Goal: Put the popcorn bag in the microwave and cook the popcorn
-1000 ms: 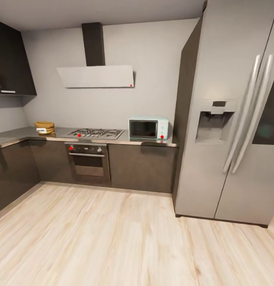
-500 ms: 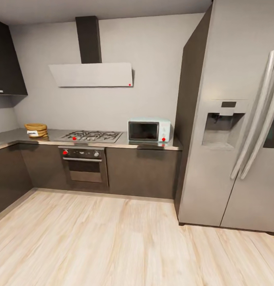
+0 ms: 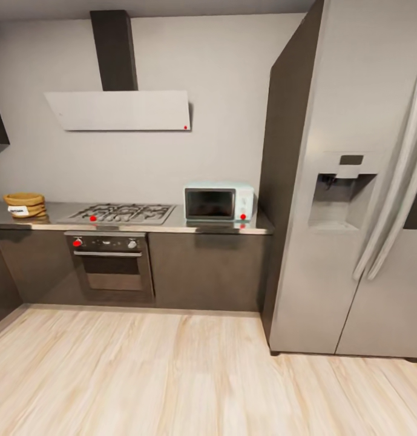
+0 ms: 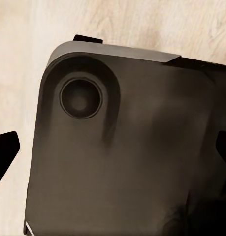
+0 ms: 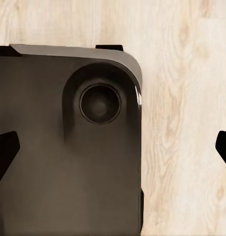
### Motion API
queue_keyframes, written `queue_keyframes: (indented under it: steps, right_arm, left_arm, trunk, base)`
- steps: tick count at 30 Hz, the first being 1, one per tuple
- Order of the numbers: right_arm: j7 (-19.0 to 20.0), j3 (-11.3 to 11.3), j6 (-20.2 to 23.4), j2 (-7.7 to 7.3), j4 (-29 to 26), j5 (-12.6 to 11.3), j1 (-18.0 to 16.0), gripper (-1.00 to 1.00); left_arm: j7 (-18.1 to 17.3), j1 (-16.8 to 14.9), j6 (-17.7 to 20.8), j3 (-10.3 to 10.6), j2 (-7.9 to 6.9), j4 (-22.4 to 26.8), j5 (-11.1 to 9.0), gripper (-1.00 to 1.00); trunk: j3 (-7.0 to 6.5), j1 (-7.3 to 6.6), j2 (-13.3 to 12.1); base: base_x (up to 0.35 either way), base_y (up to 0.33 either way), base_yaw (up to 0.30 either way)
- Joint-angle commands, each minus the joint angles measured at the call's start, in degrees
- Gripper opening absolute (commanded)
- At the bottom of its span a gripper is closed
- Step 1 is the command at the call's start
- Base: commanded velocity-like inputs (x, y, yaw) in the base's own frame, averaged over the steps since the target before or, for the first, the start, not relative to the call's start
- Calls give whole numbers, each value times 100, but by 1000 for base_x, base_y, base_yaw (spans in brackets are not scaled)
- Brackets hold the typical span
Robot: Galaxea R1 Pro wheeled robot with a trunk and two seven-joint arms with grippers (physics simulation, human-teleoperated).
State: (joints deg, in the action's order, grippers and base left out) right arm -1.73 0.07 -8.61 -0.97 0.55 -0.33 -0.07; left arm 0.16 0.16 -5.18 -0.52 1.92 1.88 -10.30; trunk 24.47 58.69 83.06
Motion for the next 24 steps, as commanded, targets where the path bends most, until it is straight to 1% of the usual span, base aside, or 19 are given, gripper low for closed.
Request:
queue_keyframes:
  steps: [1, 12, 24]
  right_arm:
    - [-12, 2, -26, 0, 6, -3, -2, 100]
    - [-12, 2, -26, 0, 6, -3, -2, 100]
    - [-12, 2, -35, 0, 6, -6, -2, 100]
  left_arm:
    - [2, 2, -9, -3, 1, 7, -34, 100]
    - [5, 2, -9, -1, 1, 6, -34, 100]
    - [28, 2, -9, -1, 1, 9, -34, 100]
  trunk:
    - [4, 4, 2]
    - [4, 4, 2]
    - [4, 4, 2]
  base:
    - [326, 102, -1]
    - [326, 101, 0]
    - [326, 9, -8]
